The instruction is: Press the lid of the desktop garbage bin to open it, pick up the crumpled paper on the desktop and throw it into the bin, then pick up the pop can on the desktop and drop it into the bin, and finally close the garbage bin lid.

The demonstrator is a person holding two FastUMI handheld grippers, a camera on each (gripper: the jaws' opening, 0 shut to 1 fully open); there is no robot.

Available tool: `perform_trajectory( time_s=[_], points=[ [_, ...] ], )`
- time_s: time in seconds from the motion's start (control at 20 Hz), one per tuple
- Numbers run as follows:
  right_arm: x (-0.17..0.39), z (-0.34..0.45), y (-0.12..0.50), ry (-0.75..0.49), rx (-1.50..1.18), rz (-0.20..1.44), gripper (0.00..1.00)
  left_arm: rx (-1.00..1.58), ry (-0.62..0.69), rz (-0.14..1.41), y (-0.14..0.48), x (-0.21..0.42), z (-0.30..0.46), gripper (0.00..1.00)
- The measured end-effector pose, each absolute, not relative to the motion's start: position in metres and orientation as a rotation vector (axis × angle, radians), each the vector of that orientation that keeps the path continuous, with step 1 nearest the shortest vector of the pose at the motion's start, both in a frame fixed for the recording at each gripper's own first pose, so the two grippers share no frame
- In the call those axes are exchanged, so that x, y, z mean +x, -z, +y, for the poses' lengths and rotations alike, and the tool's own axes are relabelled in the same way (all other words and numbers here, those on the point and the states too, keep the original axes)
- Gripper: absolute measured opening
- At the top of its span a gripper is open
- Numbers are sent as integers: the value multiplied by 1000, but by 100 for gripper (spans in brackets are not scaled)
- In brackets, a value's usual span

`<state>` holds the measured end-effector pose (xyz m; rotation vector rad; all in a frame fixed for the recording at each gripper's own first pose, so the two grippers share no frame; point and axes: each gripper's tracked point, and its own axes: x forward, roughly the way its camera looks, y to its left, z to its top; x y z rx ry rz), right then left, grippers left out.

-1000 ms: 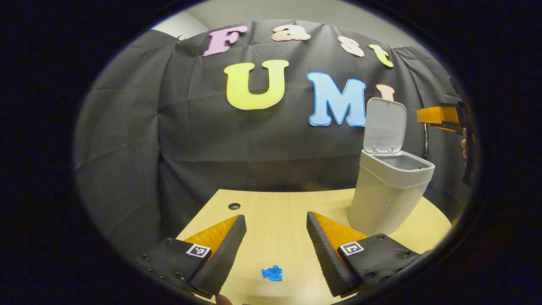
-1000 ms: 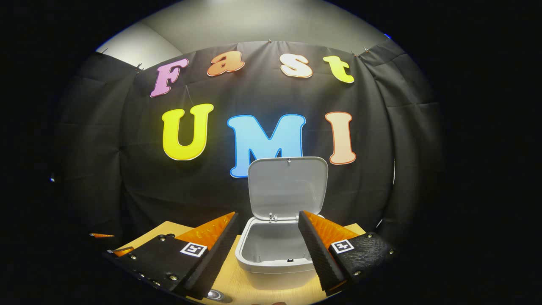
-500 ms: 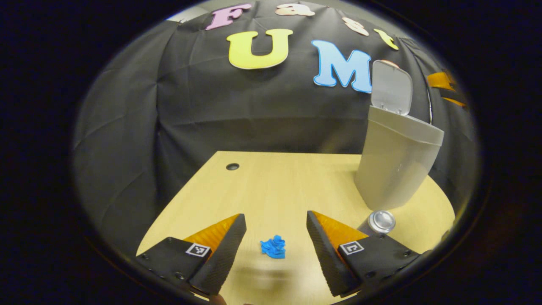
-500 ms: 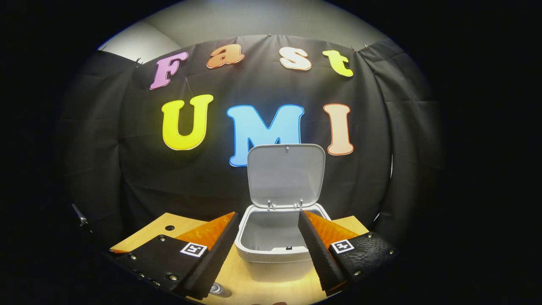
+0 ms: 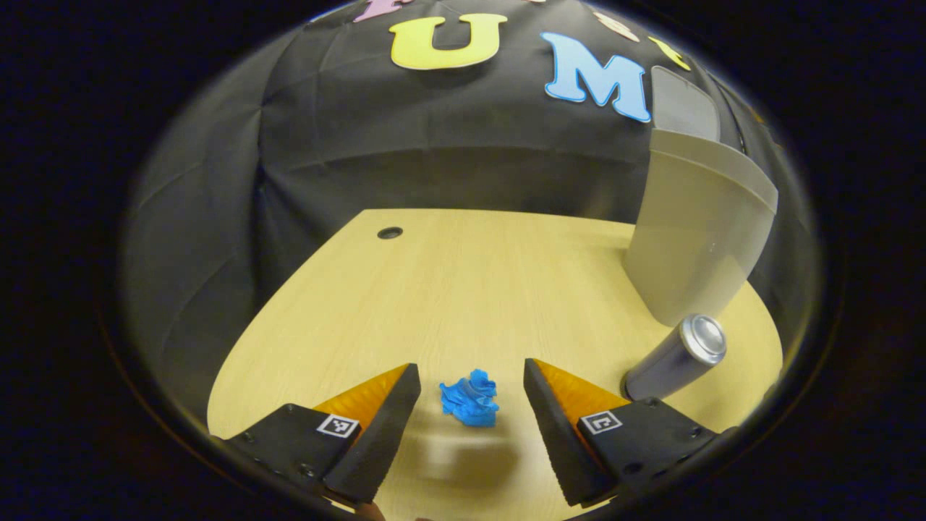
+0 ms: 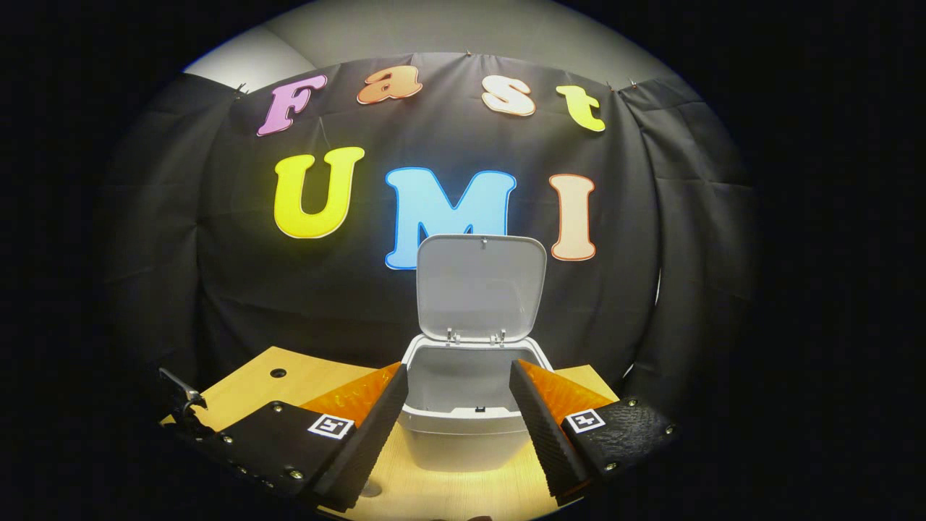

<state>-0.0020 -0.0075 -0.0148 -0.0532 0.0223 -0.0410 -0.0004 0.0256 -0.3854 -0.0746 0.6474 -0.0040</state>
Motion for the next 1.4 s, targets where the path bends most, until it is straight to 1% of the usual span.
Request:
perform_trajectory(
  time_s=[0.05,0.1,0.15,0.2,0.25,0.35,0.4,0.45,0.5,0.55,0.6,0.65,0.75,0.8,0.85,0.95,1.0,1.05,1.1,1.2,1.4],
  points=[
    [-3,-10,16,48,-59,26,91,-87,0,666,395,1,27,100],
    [-4,-11,16,54,-66,30,91,-95,-5,681,401,2,29,96],
    [-5,-12,18,60,-70,33,91,-100,-10,694,407,3,31,96],
    [-5,-14,18,65,-73,38,91,-103,-15,709,414,3,33,100],
    [-5,-17,19,70,-74,44,96,-104,-18,722,419,3,35,96],
    [-4,-20,22,78,-74,56,96,-107,-22,739,427,3,37,96],
    [-4,-21,23,82,-74,59,91,-107,-23,745,430,4,38,90],
    [-3,-21,24,84,-72,65,91,-106,-25,752,433,3,38,100],
    [-2,-21,26,85,-72,68,91,-108,-25,757,434,3,38,100],
    [-1,-20,27,86,-73,71,91,-111,-25,764,437,2,37,96],
    [-1,-19,28,85,-75,74,91,-100,-32,769,437,1,38,100],
    [1,-18,29,83,-76,76,91,-93,-35,768,439,2,38,90],
    [3,-16,32,78,-76,85,90,-69,-52,769,442,5,41,100],
    [4,-15,33,77,-71,88,90,-62,-60,766,443,7,42,100],
    [4,-15,34,77,-64,90,91,-67,-71,756,442,9,41,95],
    [5,-14,36,76,-43,93,91,-59,-97,748,443,12,47,80],
    [6,-14,38,77,-40,96,91,-54,-94,748,444,12,46,53],
    [6,-13,38,77,-40,98,91,-48,-89,754,444,12,46,57],
    [6,-14,40,78,-40,100,91,-32,-97,746,441,13,49,57],
    [6,-12,41,75,-38,103,91,-30,-100,750,440,14,50,41],
    [5,-15,43,76,-30,103,91,1,-74,758,435,17,44,41]
  ],
)
